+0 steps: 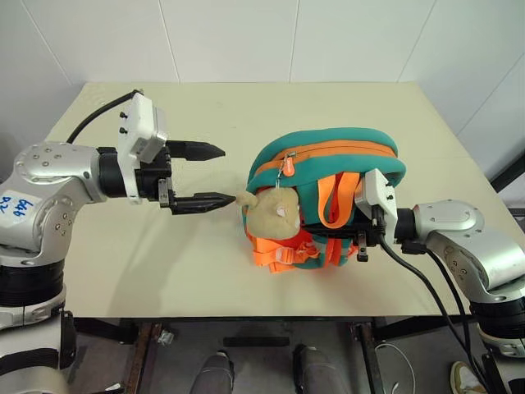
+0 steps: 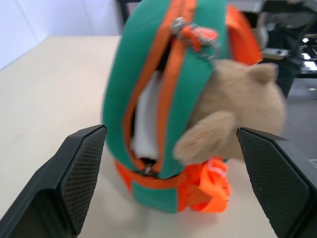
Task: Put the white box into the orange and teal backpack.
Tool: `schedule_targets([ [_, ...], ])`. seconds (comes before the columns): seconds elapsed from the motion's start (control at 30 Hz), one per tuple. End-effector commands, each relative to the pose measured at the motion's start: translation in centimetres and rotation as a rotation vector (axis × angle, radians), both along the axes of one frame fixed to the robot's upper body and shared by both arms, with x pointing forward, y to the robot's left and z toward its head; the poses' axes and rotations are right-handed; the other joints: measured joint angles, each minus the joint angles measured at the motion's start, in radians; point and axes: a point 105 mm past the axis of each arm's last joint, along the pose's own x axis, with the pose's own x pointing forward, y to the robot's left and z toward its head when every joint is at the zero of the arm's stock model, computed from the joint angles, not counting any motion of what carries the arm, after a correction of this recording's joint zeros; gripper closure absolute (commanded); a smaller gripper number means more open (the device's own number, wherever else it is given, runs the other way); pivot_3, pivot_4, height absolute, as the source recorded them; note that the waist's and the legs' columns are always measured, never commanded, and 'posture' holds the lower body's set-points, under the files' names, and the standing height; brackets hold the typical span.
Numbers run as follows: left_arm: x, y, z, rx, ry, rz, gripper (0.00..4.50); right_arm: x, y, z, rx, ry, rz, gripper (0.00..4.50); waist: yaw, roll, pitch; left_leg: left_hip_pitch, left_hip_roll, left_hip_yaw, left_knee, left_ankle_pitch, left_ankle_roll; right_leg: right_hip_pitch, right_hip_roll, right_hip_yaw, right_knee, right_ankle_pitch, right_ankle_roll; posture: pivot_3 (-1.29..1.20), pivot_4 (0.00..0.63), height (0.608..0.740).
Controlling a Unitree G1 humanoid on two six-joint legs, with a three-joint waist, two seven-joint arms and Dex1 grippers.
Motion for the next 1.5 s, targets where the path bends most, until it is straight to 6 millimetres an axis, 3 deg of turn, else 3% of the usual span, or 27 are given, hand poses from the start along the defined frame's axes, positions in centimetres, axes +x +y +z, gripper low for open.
schedule_targets([
  [0.03,-1.9,-1.1,0.3,0.018,-0.019,-0.073,0.01,-0.2,-0.1,0.4,-0.003,-0.020,-0.004,4.50,0.000,0.000,0.000,0.000,0.000,0.000,0.000,0.000,0.000,0.000,0.000,0.000,0.000,0.000,0.000,0.00,0.150,0.740],
  [0.13,-2.2,-1.9,0.3,-0.001,-0.032,-0.089,0.01,-0.2,-0.1,0.3,-0.002,-0.020,-0.002,4.50,0.000,0.000,0.000,0.000,0.000,0.000,0.000,0.000,0.000,0.000,0.000,0.000,0.000,0.000,0.000,0.00,0.150,0.740],
  [0.5,-3.0,-4.8,-2.7,0.081,0.019,-0.175,0.01,0.0,0.1,0.3,0.006,-0.021,-0.009,4.50,-0.001,0.000,0.000,0.000,0.000,0.000,0.000,0.000,0.000,0.000,0.000,0.000,0.000,-0.005,-0.010,0.00,0.150,0.740],
  [0.77,0.6,-4.3,-5.0,0.243,-0.031,-0.021,0.01,0.1,0.1,0.3,0.009,-0.023,-0.016,4.50,0.001,0.000,0.000,0.000,0.000,0.000,0.002,0.000,0.000,0.000,0.000,0.001,0.000,-0.007,-0.013,0.00,0.150,0.740],
  [0.87,1.5,-4.6,-5.2,0.259,-0.036,0.011,0.86,0.2,0.1,0.4,0.011,-0.025,-0.017,4.50,0.001,0.000,0.000,0.000,0.000,0.000,0.003,0.000,0.000,0.001,0.000,0.001,0.000,-0.007,-0.013,0.00,0.150,0.740],
  [1.23,1.1,-5.5,-4.2,0.176,-0.018,-0.043,4.02,0.3,0.2,0.5,0.020,-0.030,-0.023,4.50,0.001,0.000,0.000,0.000,0.000,0.000,0.003,0.000,0.001,0.000,0.000,0.001,0.000,-0.006,-0.012,0.00,0.150,0.740],
  [1.33,0.4,-5.3,-3.8,0.163,0.009,-0.068,4.48,0.2,0.2,0.5,0.022,-0.030,-0.024,4.50,0.001,0.000,0.000,0.000,0.000,0.000,0.003,0.000,0.001,0.000,0.000,0.001,0.001,-0.006,-0.013,0.00,0.150,0.740],
  [1.5,-0.3,-3.2,-1.9,0.135,0.064,-0.074,4.49,0.0,0.0,0.4,0.024,-0.027,-0.028,4.50,-0.001,0.000,0.000,0.000,0.000,0.000,0.002,0.000,0.001,0.000,0.000,0.001,0.001,-0.006,-0.013,0.00,0.150,0.740],
])
